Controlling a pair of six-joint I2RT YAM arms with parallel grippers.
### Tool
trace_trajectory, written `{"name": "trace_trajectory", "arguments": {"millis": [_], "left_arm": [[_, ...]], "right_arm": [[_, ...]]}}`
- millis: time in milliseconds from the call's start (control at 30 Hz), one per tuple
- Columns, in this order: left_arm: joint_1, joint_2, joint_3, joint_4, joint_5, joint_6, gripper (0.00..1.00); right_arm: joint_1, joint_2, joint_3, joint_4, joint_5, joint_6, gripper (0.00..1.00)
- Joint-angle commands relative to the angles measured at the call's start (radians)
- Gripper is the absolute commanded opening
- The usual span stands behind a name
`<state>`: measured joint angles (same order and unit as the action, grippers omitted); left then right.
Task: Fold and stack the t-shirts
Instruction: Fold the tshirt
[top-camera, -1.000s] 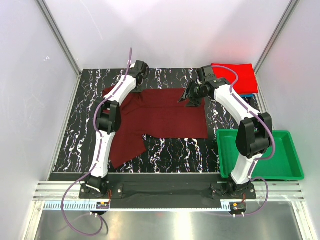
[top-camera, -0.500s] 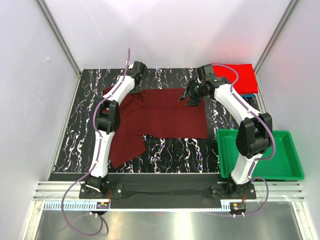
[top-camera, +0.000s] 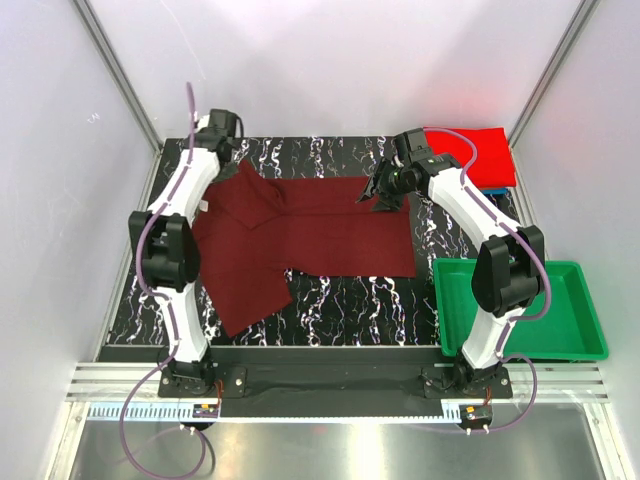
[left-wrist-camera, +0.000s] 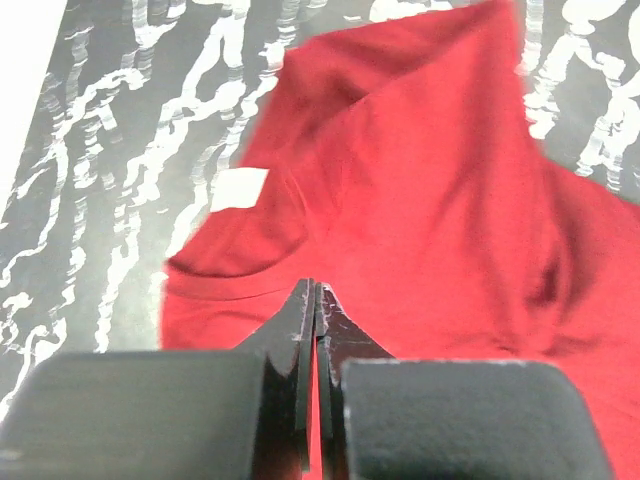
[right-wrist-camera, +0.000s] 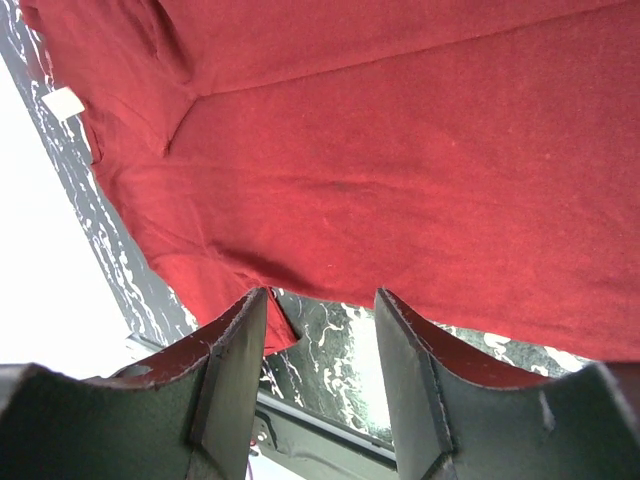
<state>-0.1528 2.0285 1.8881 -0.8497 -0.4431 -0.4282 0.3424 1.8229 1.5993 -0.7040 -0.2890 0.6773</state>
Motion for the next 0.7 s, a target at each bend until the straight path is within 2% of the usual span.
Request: {"name": "trace_trajectory", "arguments": {"millis": [0, 233, 333, 367, 400, 433, 467, 567, 633, 667], "left_arm": [[0.041, -0.047, -0.089, 0.018, 0.010, -0.037, 0.00], [0.110, -0.060, -0.170, 0.051, 0.020, -0.020, 0.00], [0.128, -0.050, -0.156, 0.067, 0.087, -0.015, 0.00], [0.130, -0.054, -0.162, 0.086, 0.162, -0.011, 0.01], [0.128, -0.060, -0.194, 0.109, 0.205, -0.011, 0.06], [0.128, -0.079, -0.213, 0.150, 0.248, -0.032, 0.19], [0.128, -0.088, -0.243, 0.168, 0.326, -0.047, 0.24], [0.116, -0.128, -0.349, 0.204, 0.398, -0.118, 0.34], [0.105, -0.157, -0.430, 0.236, 0.411, -0.141, 0.44], [0.101, -0.163, -0.448, 0.241, 0.402, -0.144, 0.45]], "right_arm": [[0.014, -0.033, 0.004, 0.009, 0.025, -0.022, 0.54], [0.013, -0.014, -0.005, 0.003, 0.033, -0.031, 0.54], [0.012, -0.007, -0.007, -0.002, 0.037, -0.039, 0.54], [0.010, -0.007, -0.009, -0.005, 0.039, -0.041, 0.54], [0.012, -0.004, -0.012, -0.005, 0.039, -0.044, 0.54], [0.012, -0.002, -0.013, -0.005, 0.039, -0.042, 0.54], [0.012, 0.003, -0.013, -0.006, 0.037, -0.041, 0.54], [0.012, 0.010, -0.015, -0.006, 0.031, -0.045, 0.54], [0.012, 0.027, -0.009, -0.018, 0.028, -0.054, 0.54], [0.012, 0.033, -0.006, -0.025, 0.033, -0.064, 0.54]]}}
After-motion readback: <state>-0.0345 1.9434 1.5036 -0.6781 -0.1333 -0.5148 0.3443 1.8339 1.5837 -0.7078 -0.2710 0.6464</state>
